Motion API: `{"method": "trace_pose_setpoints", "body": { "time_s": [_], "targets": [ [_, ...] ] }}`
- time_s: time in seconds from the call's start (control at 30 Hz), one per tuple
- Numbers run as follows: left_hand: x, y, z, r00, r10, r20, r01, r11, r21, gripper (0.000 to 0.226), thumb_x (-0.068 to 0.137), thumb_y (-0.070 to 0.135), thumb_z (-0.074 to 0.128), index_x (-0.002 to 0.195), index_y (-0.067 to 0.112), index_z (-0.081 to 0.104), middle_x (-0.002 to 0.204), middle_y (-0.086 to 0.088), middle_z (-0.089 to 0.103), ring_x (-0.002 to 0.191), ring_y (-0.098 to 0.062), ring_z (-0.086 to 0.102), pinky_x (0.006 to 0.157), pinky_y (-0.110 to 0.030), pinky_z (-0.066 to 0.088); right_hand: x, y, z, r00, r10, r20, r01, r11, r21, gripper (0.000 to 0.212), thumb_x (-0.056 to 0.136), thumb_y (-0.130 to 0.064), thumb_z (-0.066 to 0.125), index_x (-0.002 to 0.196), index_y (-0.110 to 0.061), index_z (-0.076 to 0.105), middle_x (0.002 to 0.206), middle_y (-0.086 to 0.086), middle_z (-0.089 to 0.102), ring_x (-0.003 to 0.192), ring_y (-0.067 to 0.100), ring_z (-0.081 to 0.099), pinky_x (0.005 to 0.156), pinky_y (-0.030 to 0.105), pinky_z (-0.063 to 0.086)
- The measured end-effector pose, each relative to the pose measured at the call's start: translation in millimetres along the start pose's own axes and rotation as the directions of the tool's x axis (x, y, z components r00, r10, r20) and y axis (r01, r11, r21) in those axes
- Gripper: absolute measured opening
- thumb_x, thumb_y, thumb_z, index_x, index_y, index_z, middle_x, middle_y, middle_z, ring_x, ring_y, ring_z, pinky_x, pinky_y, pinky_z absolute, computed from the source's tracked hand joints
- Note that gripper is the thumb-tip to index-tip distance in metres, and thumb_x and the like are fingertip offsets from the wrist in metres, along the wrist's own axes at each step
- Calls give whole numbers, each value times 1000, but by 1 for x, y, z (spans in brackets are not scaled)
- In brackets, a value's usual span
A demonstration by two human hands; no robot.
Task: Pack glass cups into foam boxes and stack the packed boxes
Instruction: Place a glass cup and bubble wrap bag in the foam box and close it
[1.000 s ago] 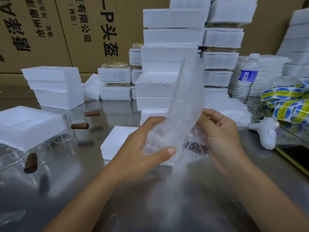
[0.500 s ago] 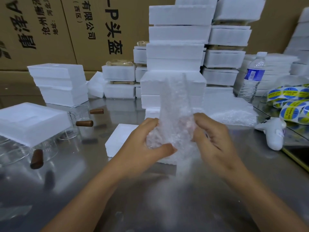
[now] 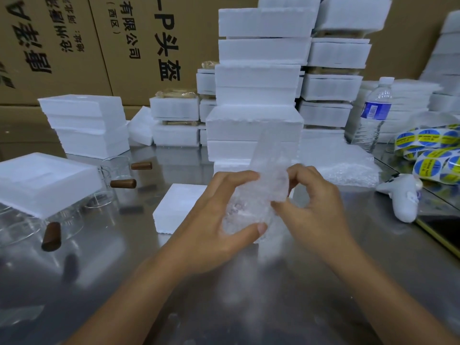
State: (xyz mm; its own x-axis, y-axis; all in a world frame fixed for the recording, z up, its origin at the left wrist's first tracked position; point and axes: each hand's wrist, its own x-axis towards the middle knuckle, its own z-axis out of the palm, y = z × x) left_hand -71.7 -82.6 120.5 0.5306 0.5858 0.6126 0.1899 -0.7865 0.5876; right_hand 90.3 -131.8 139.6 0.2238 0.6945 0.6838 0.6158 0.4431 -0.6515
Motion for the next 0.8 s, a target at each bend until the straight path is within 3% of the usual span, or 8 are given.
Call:
{"method": "trace_pose_setpoints", "body": {
  "time_s": [0.1, 0.2, 0.33, 0.43, 0.53, 0.6, 0.67, 0.8],
  "targets": [
    [0, -1, 0, 999, 52, -18, -50, 994, 95, 54, 75, 50, 64, 117, 64, 32, 120, 24, 43, 109, 8, 46, 84, 0, 31, -1, 1, 0, 996, 92, -18, -89, 987, 132, 34, 59, -25, 68, 83, -34, 45, 74, -18, 57, 75, -3, 54, 67, 22, 48],
    [1, -3, -1, 999, 42, -29, -39, 993, 115, 47, 70, 54, 65, 107, 64, 38, 116, 25, 41, 105, 8, 48, 80, -1, 33, -3, -4, 0, 999, -48, 17, 46, 994, 95, 29, 69, -18, 62, 87, -36, 48, 80, -11, 58, 81, -2, 55, 70, 9, 44],
    [2, -8, -2, 997, -11, -73, 17, 996, 88, 43, 66, 54, 68, 103, 33, 62, 113, 19, 43, 101, 3, 52, 76, -5, 39, -5, -8, -2, 968, -231, 99, 237, 970, -57, 10, 81, -34, 52, 91, -35, 53, 86, -12, 60, 88, 7, 54, 79, 18, 41],
    [2, -8, -3, 997, 0, -81, 9, 994, 105, 37, 66, 55, 68, 96, 34, 60, 113, 21, 42, 98, 5, 52, 73, -5, 39, -6, -10, 0, 962, -254, 97, 263, 960, -95, 8, 84, -39, 52, 80, -33, 52, 80, -10, 56, 83, 8, 51, 74, 16, 39],
    [1, -6, -2, 997, 36, -67, -26, 989, 146, 49, 63, 57, 67, 103, 53, 39, 113, 27, 41, 100, 6, 49, 73, -9, 41, -4, -12, 0, 990, -124, 69, 126, 991, -40, 29, 83, -35, 64, 61, -43, 47, 76, -15, 49, 83, 2, 49, 68, 5, 36],
    [1, -2, -2, 997, 32, -67, -23, 991, 132, 65, 61, 56, 68, 113, 62, 29, 118, 32, 40, 103, 7, 48, 76, -10, 43, -2, -11, -1, 993, 50, 103, -57, 996, 68, 36, 81, -31, 69, 49, -36, 53, 73, -15, 48, 80, 0, 49, 67, 2, 36],
    [2, 1, 0, 994, 100, -52, -90, 983, 160, 72, 61, 53, 68, 122, 60, 28, 121, 32, 38, 105, 7, 47, 78, -11, 45, -1, -8, -2, 978, 151, 146, -173, 973, 153, 25, 74, -32, 70, 53, -29, 58, 72, -15, 51, 75, 0, 52, 68, 2, 37],
    [2, 4, 3, 984, 174, -25, -164, 960, 226, 67, 64, 53, 64, 124, 44, 36, 120, 20, 38, 101, -3, 48, 69, -19, 52, 1, -6, -4, 977, 164, 138, -189, 963, 194, 12, 68, -27, 73, 67, -29, 62, 78, -16, 58, 80, -1, 56, 78, 8, 39]
  ]
}}
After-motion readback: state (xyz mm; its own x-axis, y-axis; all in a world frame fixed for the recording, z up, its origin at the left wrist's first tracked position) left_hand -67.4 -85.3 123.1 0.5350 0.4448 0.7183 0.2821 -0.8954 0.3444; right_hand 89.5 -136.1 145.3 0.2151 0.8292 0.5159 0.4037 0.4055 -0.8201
